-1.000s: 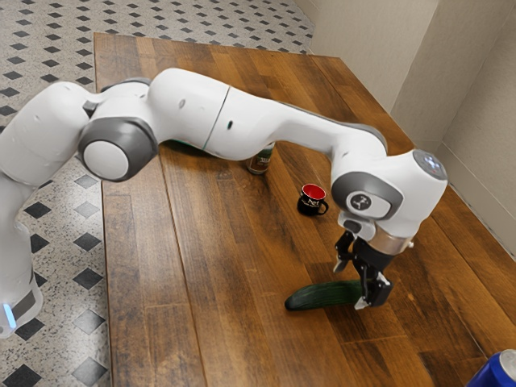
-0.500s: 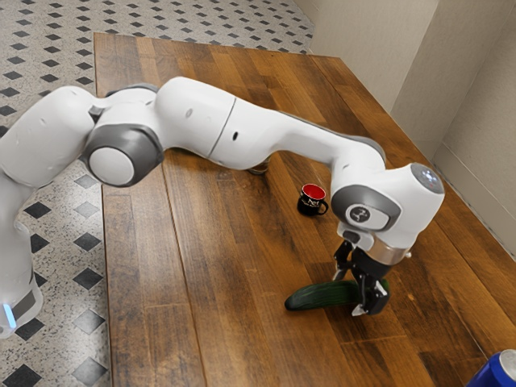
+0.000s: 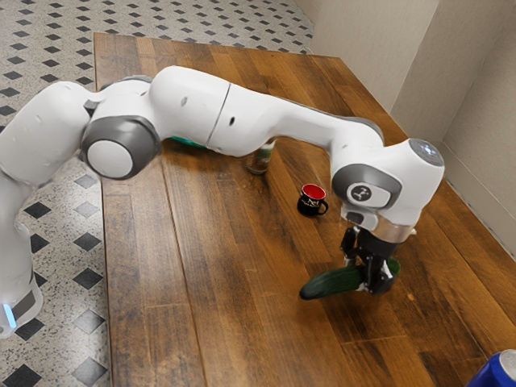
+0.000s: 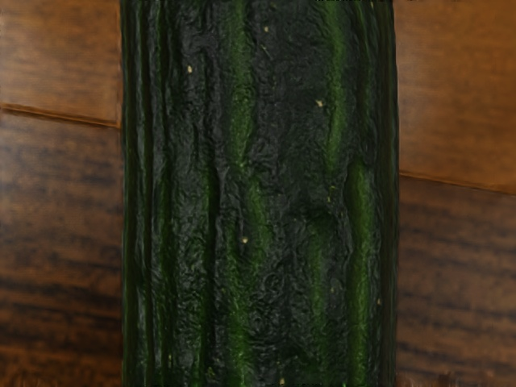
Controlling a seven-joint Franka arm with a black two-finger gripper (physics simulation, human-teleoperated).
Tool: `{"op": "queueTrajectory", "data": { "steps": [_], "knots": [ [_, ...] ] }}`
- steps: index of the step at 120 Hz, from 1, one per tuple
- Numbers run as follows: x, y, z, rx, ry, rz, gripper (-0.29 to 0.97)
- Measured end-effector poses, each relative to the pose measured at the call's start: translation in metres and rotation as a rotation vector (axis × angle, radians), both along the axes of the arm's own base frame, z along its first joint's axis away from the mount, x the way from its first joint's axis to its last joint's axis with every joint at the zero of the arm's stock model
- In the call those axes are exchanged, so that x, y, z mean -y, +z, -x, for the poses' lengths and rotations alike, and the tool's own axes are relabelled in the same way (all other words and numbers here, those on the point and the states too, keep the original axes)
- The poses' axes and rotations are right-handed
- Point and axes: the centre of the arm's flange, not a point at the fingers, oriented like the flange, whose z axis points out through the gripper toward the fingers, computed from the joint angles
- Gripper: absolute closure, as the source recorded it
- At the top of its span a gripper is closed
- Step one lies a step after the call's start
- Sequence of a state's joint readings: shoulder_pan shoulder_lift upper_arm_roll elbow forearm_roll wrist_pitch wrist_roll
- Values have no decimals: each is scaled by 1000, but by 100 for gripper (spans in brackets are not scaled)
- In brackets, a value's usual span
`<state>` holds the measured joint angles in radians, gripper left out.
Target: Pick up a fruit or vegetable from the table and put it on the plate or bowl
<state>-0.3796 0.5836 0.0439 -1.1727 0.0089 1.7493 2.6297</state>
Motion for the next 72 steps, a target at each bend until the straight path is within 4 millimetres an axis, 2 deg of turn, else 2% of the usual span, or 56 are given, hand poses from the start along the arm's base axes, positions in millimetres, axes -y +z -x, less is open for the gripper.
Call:
{"op": "queueTrajectory", "data": {
  "steps": [7,13,18,23,31,40,47,72],
  "knots": [
    [-32,41,0,40,46,22,46],
    [-74,76,-1,70,107,38,46],
    [-104,97,1,84,150,44,46],
    [-131,109,2,88,190,47,46],
    [-172,116,2,78,252,45,47],
    [-210,116,3,58,310,40,47],
    [-248,116,4,44,367,37,48],
    [-352,110,15,13,529,28,49]
  ]
}}
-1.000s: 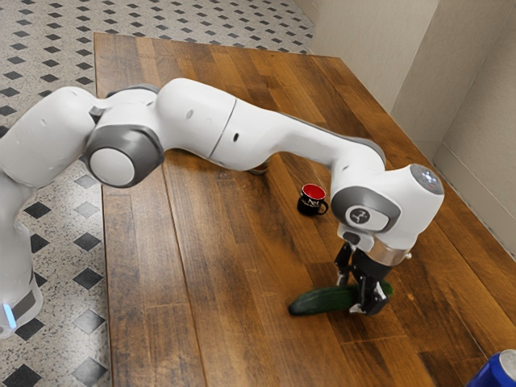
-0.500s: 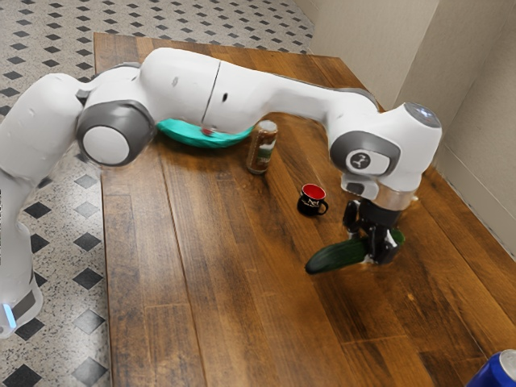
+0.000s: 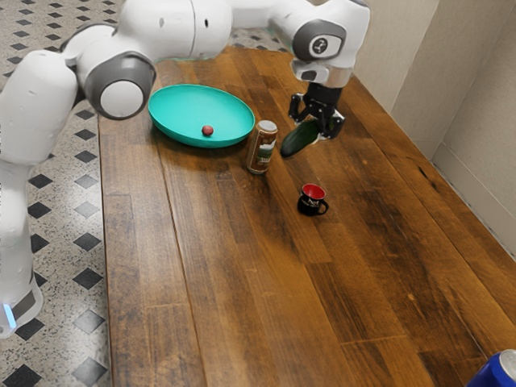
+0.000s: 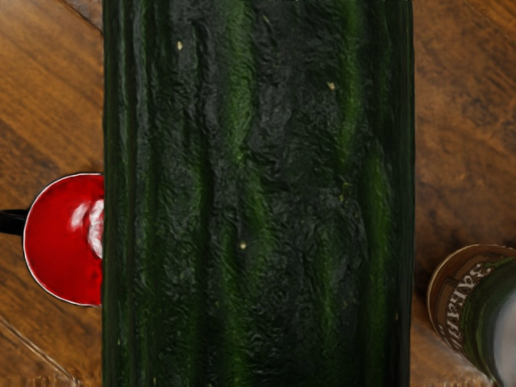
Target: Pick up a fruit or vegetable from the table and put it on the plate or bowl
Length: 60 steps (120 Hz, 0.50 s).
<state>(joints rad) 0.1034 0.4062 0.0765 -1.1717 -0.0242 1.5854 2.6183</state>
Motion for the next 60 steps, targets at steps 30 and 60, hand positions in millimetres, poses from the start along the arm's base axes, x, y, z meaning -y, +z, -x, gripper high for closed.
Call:
{"op": "queueTrajectory", "data": {
  "steps": [30,60],
  "knots": [
    [-114,-13,26,-20,177,25,49],
    [-197,-18,58,-25,310,38,49]
  ]
}}
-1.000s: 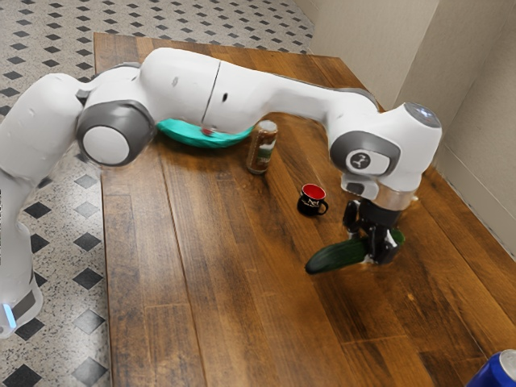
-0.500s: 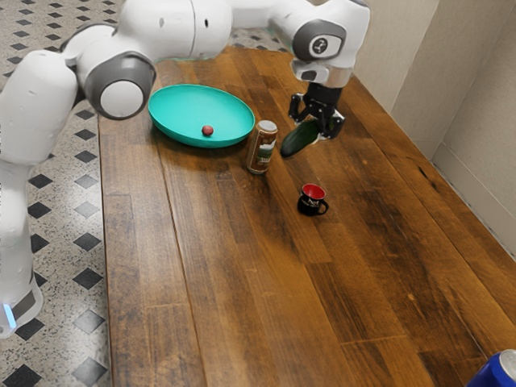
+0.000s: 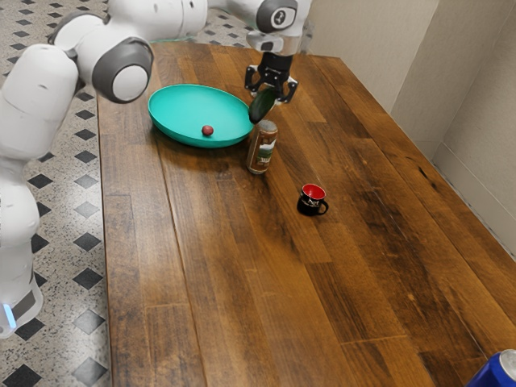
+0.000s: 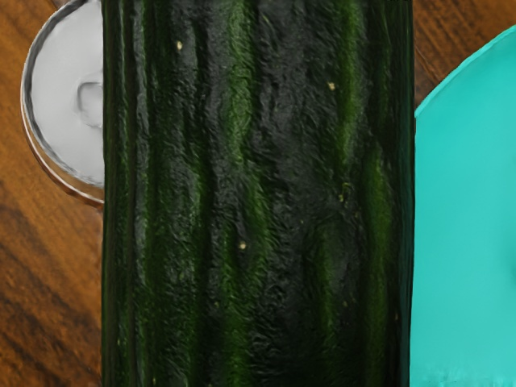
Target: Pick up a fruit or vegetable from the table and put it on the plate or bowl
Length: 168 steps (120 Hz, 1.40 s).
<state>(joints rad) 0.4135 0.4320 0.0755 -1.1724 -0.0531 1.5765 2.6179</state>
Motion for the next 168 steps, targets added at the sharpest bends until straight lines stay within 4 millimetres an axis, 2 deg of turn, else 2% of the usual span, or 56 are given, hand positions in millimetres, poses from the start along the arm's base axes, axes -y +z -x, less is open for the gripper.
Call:
{"op": "queueTrajectory", "data": {
  "steps": [20,30,65,94,111,148,168],
  "knots": [
    [-43,-1,23,-2,72,2,49],
    [-58,-2,33,-2,97,3,49],
    [-91,-4,56,-12,152,6,49],
    [-94,-8,57,-19,155,12,49],
    [-107,-10,67,-24,178,15,49],
    [-123,-17,81,-40,208,26,49],
    [-123,-23,80,-49,206,32,49]
  ]
}}
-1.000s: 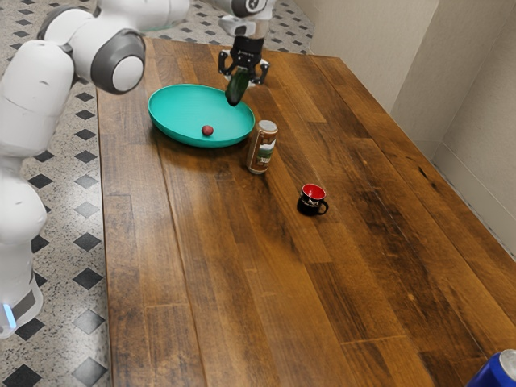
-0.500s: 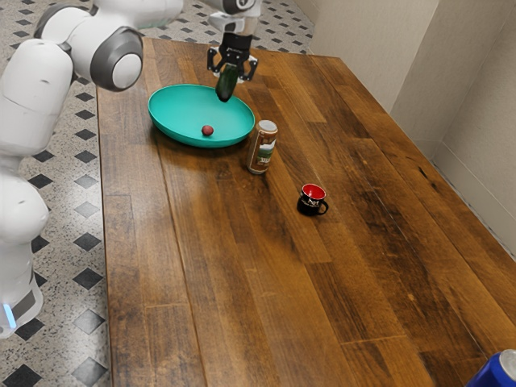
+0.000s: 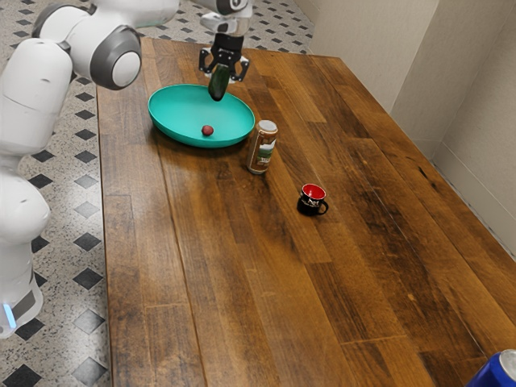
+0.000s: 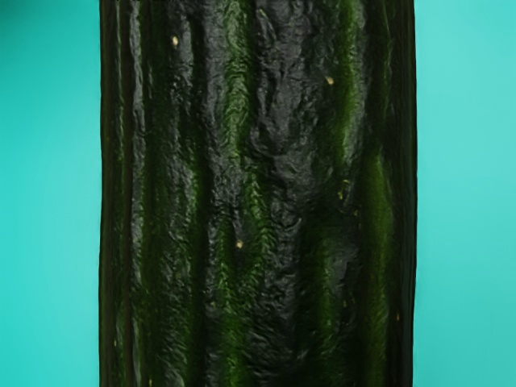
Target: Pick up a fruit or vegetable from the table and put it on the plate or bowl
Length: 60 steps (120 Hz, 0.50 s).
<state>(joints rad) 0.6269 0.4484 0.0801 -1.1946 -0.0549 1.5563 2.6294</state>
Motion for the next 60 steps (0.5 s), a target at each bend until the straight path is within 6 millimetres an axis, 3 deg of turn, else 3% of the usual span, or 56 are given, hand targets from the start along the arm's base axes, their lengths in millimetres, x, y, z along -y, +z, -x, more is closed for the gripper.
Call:
{"op": "queueTrajectory", "data": {
  "steps": [6,21,36,50,60],
  "knots": [
    [1,-1,-1,-1,-2,1,48],
    [1,-23,-6,-53,-13,10,20],
    [1,-25,-6,-68,-17,8,8],
    [15,-13,-13,-56,-39,-5,4],
    [25,18,-9,-27,-48,-27,2]
  ]
}}
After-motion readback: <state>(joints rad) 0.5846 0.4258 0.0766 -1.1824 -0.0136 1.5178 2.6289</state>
